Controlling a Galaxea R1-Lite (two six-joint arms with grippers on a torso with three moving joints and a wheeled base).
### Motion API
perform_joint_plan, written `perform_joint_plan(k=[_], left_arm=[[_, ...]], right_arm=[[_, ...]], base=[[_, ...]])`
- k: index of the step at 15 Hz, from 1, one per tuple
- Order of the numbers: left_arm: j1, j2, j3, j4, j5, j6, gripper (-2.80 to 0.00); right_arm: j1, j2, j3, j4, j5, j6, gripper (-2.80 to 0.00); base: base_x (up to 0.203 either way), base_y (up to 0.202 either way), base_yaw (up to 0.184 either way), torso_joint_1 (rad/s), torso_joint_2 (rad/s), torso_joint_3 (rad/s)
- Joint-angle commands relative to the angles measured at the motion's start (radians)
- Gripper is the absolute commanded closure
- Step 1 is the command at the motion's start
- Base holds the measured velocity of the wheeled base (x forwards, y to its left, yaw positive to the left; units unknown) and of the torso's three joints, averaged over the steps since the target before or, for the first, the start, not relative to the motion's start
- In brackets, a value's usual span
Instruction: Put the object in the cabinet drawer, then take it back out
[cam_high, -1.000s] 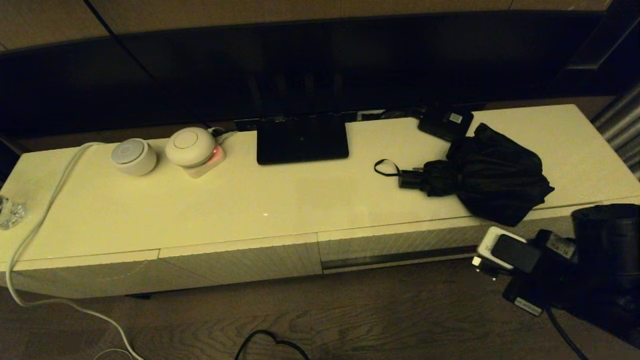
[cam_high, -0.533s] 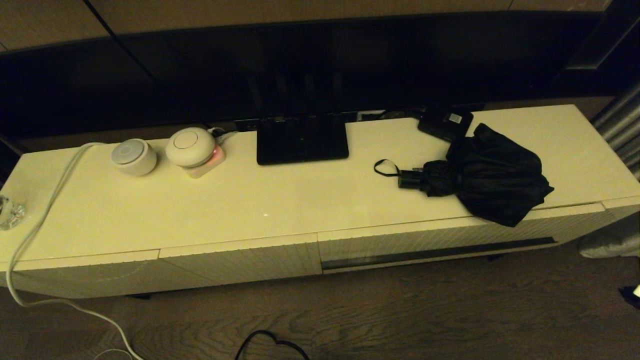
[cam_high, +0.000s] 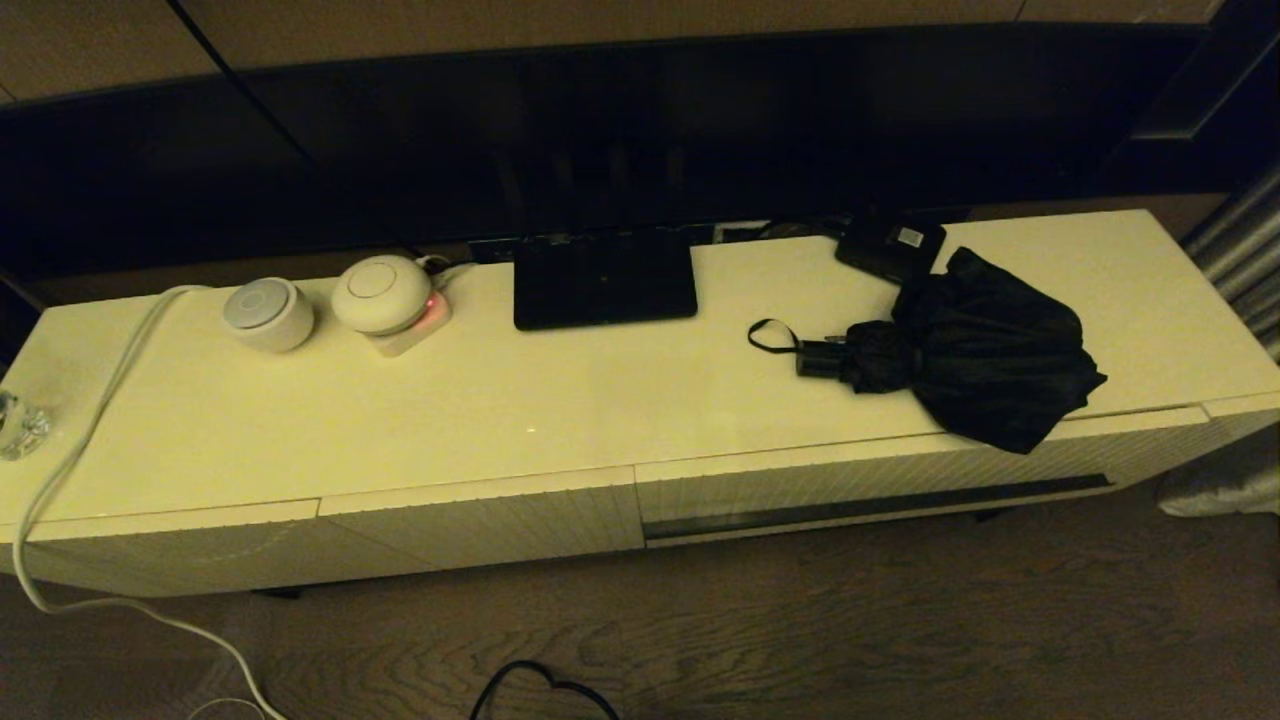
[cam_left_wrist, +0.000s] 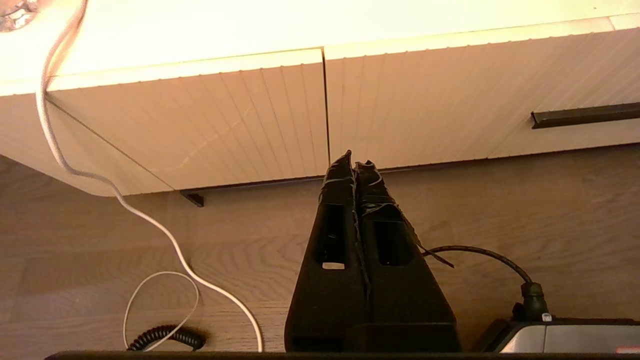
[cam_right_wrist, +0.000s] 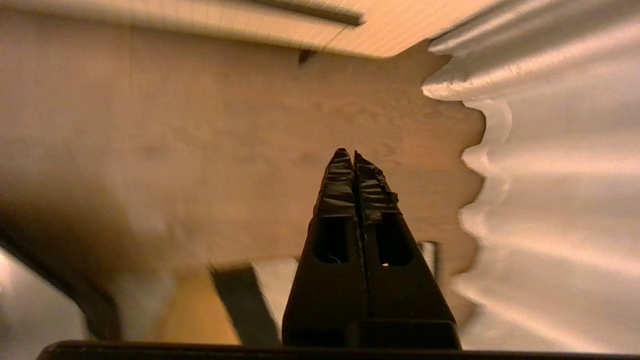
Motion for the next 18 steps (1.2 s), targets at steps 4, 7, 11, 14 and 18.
perform_joint_plan(k=[4,7,11,14,18], left_arm=[[0.0,0.0,0.002,0.0,0.0,0.0,0.0],[0.0,0.0,0.002,0.0,0.0,0.0,0.0],[0.0,0.0,0.002,0.0,0.0,0.0,0.0],[0.0,0.0,0.002,0.0,0.0,0.0,0.0],[0.0,0.0,0.002,0.0,0.0,0.0,0.0]], right_arm=[[-0.012,-0.268,0.115,-0.05,0.027,0.119,0.0],[-0.007,-0.325,0.262,-0.193,0.086,0.181,0.0],[-0.006,-0.326,0.391,-0.396,0.289,0.239,0.0],[-0.006,-0.326,0.392,-0.32,0.307,0.195,0.0],[-0.006,-0.326,0.391,-0.322,0.297,0.246,0.0]], base=[[0.0,0.0,0.0,0.0,0.0,0.0],[0.0,0.0,0.0,0.0,0.0,0.0],[0.0,0.0,0.0,0.0,0.0,0.0],[0.0,0.0,0.0,0.0,0.0,0.0],[0.0,0.0,0.0,0.0,0.0,0.0]])
